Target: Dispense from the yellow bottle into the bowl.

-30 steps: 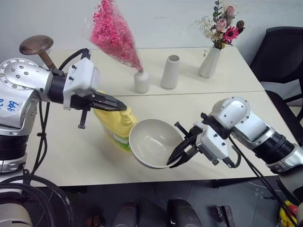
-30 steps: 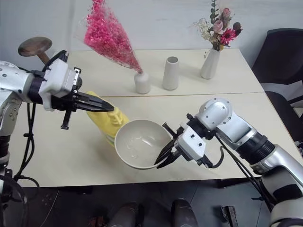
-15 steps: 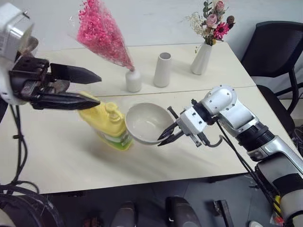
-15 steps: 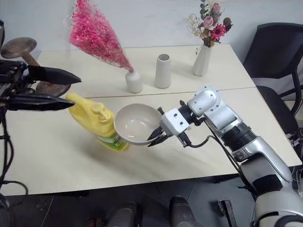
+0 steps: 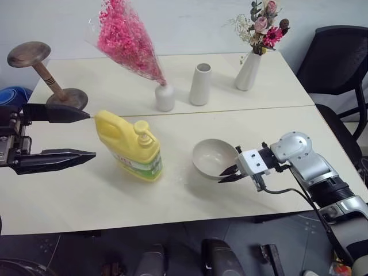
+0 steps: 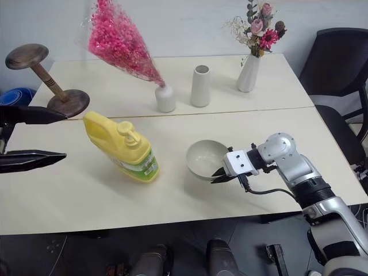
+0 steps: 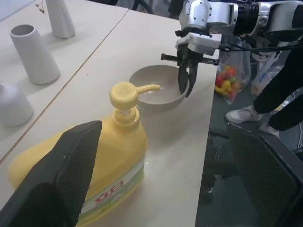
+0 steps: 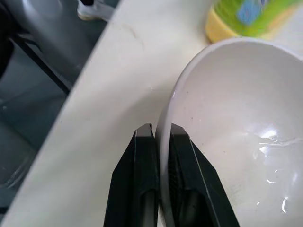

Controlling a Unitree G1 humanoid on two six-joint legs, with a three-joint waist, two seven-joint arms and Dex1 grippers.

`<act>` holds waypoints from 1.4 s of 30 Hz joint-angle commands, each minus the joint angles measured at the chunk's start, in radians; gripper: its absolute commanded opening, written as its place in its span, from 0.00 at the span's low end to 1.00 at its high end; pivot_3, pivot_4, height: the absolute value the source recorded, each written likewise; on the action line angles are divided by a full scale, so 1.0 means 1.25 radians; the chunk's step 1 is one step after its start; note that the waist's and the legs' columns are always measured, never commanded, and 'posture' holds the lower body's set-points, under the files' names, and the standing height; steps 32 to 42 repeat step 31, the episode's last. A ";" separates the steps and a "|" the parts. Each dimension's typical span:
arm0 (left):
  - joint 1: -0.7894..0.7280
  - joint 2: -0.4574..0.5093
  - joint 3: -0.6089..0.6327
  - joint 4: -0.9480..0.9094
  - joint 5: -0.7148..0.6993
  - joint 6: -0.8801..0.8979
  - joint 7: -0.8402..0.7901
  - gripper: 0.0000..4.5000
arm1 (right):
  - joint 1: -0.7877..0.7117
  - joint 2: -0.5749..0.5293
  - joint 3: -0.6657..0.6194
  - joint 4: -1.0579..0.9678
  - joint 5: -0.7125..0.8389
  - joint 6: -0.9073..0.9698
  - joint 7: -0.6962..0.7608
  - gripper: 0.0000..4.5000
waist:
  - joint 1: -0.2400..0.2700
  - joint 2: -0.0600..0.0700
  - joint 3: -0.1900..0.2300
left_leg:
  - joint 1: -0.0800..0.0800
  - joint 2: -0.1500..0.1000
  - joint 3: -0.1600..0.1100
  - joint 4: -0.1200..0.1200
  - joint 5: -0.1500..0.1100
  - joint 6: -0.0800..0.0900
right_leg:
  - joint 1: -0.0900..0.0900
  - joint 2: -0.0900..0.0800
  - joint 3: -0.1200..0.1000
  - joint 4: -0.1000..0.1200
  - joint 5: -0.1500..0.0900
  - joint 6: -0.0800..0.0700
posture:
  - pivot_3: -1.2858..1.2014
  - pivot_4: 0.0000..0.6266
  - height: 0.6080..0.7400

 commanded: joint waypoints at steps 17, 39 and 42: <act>0.127 -0.060 0.052 -0.045 -0.003 -0.091 0.076 1.00 | -0.054 -0.017 -0.183 0.135 -0.012 0.103 -0.070 0.79 | 0.004 0.004 0.003 | 0.000 0.000 0.001 0.001 0.000 0.000 | 0.000 -0.001 0.001 -0.001 0.000 0.000 | 0.52 0.24 1.00; 0.190 -0.057 0.079 0.038 0.037 -0.163 0.032 1.00 | -0.063 -0.226 -0.263 -0.016 0.173 0.501 0.094 0.79 | 0.001 0.006 0.004 | 0.001 0.000 0.003 0.000 -0.001 0.000 | 0.000 -0.001 0.002 -0.001 0.000 0.000 | 0.52 0.24 1.00; 0.190 -0.057 0.079 0.038 0.037 -0.163 0.032 1.00 | -0.063 -0.226 -0.263 -0.016 0.173 0.501 0.094 0.79 | 0.001 0.006 0.004 | 0.001 0.000 0.003 0.000 -0.001 0.000 | 0.000 -0.001 0.002 -0.001 0.000 0.000 | 0.52 0.24 1.00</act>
